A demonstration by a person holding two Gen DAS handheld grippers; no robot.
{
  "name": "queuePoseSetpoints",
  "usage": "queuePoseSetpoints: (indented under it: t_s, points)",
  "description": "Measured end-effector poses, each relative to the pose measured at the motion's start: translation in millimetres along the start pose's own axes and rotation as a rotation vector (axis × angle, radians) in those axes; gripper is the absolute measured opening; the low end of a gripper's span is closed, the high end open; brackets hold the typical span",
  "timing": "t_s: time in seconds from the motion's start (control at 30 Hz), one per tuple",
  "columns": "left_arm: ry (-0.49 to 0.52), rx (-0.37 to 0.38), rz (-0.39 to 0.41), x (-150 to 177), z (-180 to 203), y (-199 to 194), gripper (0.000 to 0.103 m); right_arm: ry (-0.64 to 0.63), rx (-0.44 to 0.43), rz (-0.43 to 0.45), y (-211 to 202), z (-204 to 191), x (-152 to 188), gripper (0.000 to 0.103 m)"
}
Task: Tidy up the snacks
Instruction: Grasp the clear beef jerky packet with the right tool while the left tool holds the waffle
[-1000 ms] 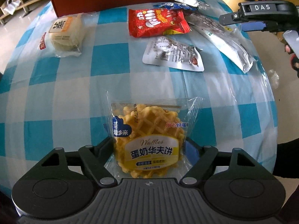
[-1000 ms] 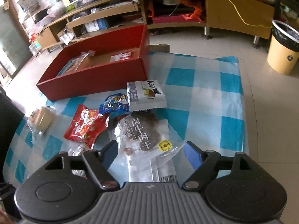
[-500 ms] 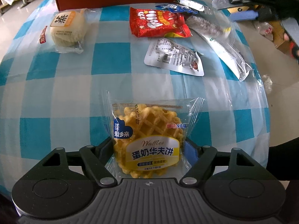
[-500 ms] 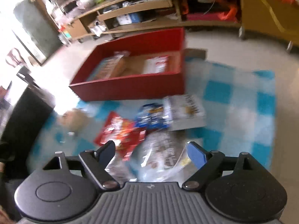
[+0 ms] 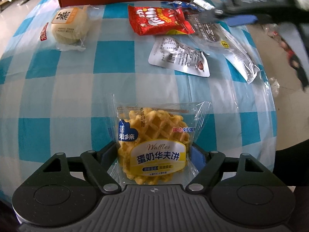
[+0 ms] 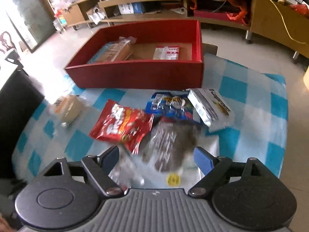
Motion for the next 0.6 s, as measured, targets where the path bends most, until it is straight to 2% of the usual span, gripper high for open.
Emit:
queuePoseSetpoints:
  t_s: [0.1, 0.17, 0.2, 0.3, 0.33, 0.43, 0.53, 0.6]
  points:
    - [0.009, -0.007, 0.0, -1.0, 1.2, 1.4, 0.086, -0.055, 0.088, -0.038, 27.1, -3.9, -3.5, 0.083]
    - [0.015, -0.007, -0.002, -0.5, 1.7, 1.6, 0.086, -0.09, 0.149, -0.053, 40.8, -4.7, 2.0, 0.092]
    - [0.014, -0.006, -0.001, -0.2, 2.0, 1.3, 0.086, -0.114, 0.163, -0.05, 42.6, -4.1, 3.2, 0.092]
    - [0.007, 0.006, -0.003, -0.2, 0.2, 0.3, 0.087, -0.078, 0.134, -0.058, 46.7, 2.7, 6.0, 0.102]
    - [0.008, 0.006, -0.004, -0.2, 0.2, 0.1, 0.087, -0.075, 0.129, -0.058, 48.2, 3.3, 7.2, 0.103]
    - [0.024, -0.004, -0.007, -0.1, 0.8, 0.7, 0.088, -0.108, 0.172, -0.053, 50.4, -1.6, 9.5, 0.103]
    - [0.044, -0.009, -0.01, 0.4, 2.5, 1.5, 0.091, -0.118, 0.149, -0.048, 48.2, -1.9, 10.1, 0.103]
    - [0.056, -0.015, -0.012, 0.0, 4.0, 2.3, 0.091, -0.086, 0.148, -0.047, 47.3, 3.8, 7.7, 0.095]
Point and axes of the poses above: each gripper's, at about its wrist camera, not at the fingertips, and y roughly the way its jaws point, z to its right, x to its underside, the point moved 7 cm from there along y, roughly the way its jaws point, and after that the axes turned 4 degrees about x, right-handed, at the moved point
